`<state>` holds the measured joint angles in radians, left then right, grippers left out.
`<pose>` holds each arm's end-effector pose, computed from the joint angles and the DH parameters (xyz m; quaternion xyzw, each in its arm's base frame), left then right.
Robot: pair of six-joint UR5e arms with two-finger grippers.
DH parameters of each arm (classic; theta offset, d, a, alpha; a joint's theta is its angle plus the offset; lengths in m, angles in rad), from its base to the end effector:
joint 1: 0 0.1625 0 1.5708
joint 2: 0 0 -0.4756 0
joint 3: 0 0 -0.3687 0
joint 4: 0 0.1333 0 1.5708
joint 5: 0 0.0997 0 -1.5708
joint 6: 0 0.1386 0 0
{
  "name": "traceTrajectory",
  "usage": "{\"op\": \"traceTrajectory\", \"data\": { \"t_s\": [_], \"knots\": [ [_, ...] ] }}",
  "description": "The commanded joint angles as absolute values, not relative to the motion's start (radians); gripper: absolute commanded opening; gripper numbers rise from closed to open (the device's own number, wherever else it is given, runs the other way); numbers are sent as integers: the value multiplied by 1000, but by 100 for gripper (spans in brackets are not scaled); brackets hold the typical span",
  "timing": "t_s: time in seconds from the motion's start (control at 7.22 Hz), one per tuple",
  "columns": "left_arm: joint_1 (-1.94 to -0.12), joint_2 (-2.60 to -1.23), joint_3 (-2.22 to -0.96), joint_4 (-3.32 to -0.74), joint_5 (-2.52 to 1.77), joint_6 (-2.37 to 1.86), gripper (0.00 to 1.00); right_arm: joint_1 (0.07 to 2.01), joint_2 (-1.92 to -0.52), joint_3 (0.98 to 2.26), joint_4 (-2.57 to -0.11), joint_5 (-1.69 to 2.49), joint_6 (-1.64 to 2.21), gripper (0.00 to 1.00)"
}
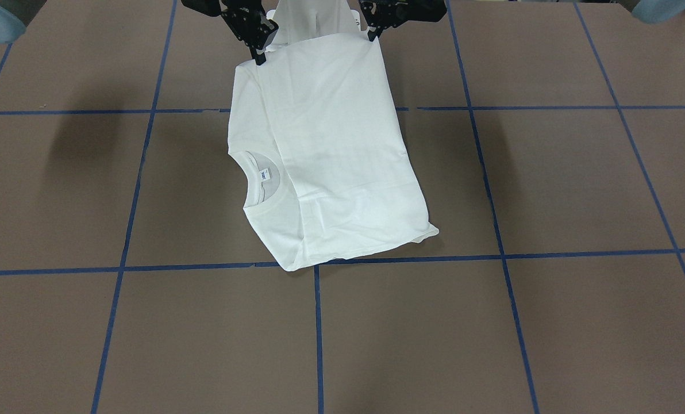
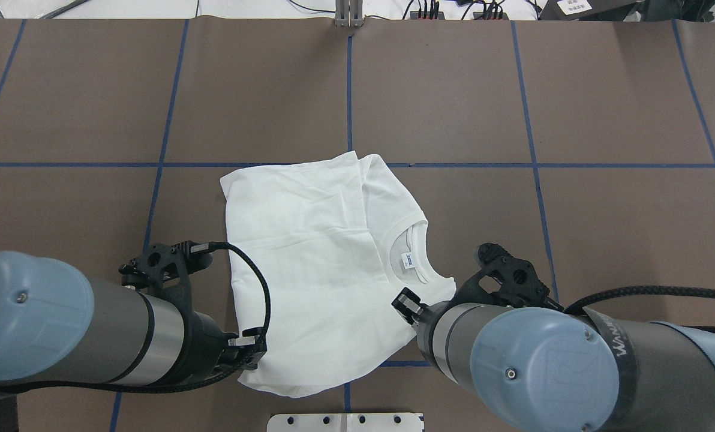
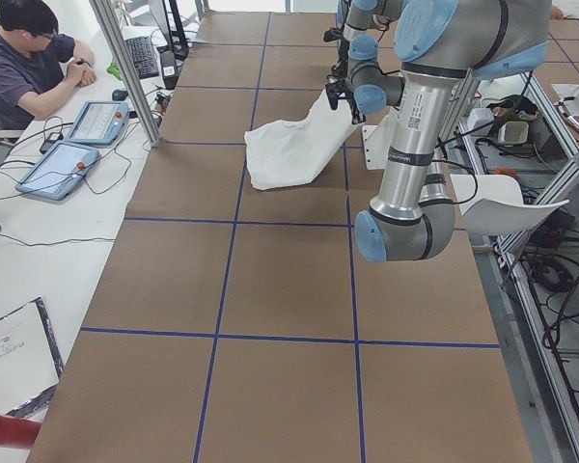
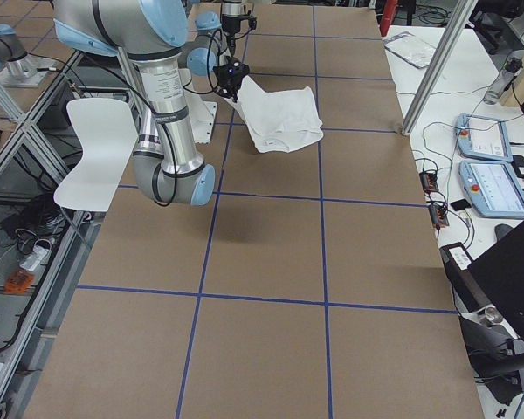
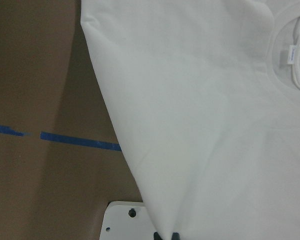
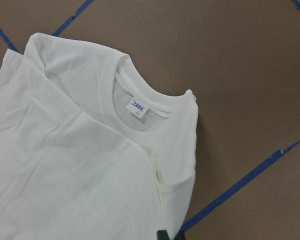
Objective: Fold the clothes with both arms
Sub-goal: 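Lift the near edge with both grippers and fold it away from the robot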
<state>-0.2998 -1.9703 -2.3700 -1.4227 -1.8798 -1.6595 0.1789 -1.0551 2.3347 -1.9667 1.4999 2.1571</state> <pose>0.4347 -0.2298 0.2363 -0.0802 0.5068 -0.0893 0.8537 -0.4769 -0.2317 0.2337 -0.0551 -0.4250 0.3513 0.8324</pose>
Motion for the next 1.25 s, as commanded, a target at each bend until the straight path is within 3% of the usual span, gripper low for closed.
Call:
{"op": "traceTrajectory", "data": {
  "t_s": [0.0, 0.28, 0.69, 1.11],
  "knots": [
    [-316, -1991, -2353, -1390, -1881, -1629, 0, 183, -1020, 2291, -1979, 1494, 2078, 0],
    [-414, -1993, -2274, -1390, -1878, -1504, 0, 248, -948, 2164, -1962, 1483, 1944, 0],
    [-529, -2011, -2162, -1399, -1875, -1369, 0, 340, -908, 1957, -1739, 1486, 1806, 0],
    [-592, -2065, -1970, -1489, -1809, -1299, 0, 419, -826, 1789, -1687, 1491, 1731, 0]
  ]
}}
